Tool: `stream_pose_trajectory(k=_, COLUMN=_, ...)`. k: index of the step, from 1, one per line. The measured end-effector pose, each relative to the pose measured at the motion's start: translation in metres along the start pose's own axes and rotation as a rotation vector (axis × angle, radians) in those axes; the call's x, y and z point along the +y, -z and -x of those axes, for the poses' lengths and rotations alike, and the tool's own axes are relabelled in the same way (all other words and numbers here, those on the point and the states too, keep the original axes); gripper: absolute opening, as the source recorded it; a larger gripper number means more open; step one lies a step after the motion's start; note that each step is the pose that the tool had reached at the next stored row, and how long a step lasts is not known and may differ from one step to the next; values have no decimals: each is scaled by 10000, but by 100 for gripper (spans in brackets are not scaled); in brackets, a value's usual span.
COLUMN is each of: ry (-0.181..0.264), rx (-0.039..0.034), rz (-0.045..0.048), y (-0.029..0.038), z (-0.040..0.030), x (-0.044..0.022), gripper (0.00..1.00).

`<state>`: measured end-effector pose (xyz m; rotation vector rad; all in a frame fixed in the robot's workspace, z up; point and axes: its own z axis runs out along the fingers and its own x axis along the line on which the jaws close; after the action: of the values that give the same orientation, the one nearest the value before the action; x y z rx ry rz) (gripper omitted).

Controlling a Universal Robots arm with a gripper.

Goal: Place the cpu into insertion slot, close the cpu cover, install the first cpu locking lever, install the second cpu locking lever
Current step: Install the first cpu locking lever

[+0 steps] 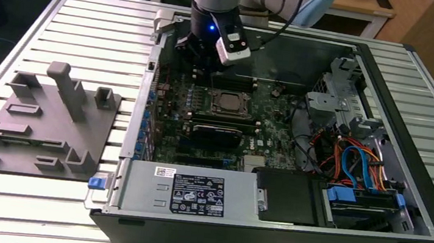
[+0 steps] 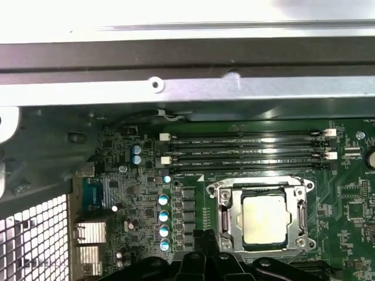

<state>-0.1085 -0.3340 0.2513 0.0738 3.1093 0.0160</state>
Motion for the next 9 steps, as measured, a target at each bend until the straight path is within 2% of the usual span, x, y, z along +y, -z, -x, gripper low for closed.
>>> stream_pose_trajectory(k=9, ry=-1, rx=-1, rz=22, y=0, z=-6, x=0, gripper=10)
